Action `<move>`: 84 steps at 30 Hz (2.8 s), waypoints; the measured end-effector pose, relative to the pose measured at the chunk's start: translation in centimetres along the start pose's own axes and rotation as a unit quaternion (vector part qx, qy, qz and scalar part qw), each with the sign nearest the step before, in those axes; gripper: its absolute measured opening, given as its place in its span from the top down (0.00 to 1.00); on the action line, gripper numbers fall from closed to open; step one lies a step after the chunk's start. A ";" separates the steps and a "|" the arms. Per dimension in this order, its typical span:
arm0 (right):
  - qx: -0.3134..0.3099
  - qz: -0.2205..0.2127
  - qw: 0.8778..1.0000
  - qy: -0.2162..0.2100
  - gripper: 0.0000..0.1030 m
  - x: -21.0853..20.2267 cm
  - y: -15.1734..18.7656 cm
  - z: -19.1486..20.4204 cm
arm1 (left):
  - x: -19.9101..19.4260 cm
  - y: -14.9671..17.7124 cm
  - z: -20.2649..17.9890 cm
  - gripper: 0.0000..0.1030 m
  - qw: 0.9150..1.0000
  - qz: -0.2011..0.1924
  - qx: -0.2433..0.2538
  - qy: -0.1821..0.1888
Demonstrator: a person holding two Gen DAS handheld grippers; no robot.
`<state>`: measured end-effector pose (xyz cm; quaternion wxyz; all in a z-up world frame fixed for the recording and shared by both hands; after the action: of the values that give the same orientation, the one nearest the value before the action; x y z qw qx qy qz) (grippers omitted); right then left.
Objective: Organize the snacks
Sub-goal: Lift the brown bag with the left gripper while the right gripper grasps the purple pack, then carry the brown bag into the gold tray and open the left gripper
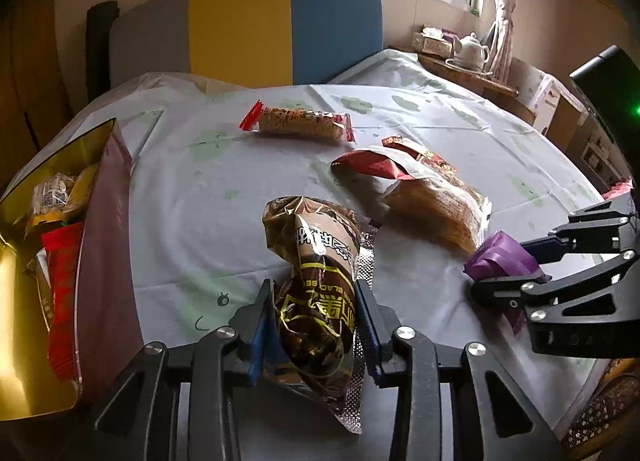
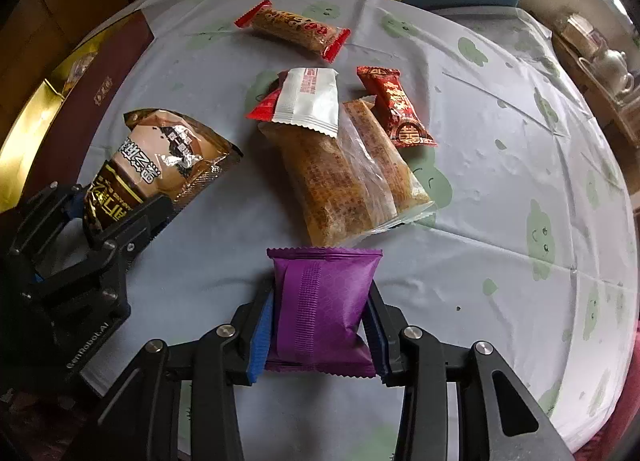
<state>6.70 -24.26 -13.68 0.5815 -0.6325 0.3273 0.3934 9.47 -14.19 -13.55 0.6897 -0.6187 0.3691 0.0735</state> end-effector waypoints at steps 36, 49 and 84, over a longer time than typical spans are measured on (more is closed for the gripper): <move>-0.034 -0.010 0.999 0.012 0.60 -0.1 0.3 0.5 | -9.8 -0.6 22.7 0.70 0.934 -0.034 -0.342 -0.104; -0.030 -0.010 0.999 0.010 0.58 -0.1 0.3 0.4 | -8.2 0.7 21.7 0.61 0.945 0.025 -0.293 -0.140; -0.043 -0.014 0.999 0.025 0.60 -0.2 0.3 0.7 | -10.4 1.0 21.9 0.61 0.958 0.005 -0.219 -0.187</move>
<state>6.21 -23.62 -13.63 0.5508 -0.6713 0.3154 0.3828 10.60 9.63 -8.90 0.5936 -0.7280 0.2114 0.2700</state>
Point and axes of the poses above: each gripper's, at about its wrist camera, not at the fingertips, and x roughly the way its jaws point, z to its left, y to its underside, the point moved 8 cm from there along x, roughly the way its jaws point, and after that the axes turned 11 degrees about -z, right-handed, at the moved point
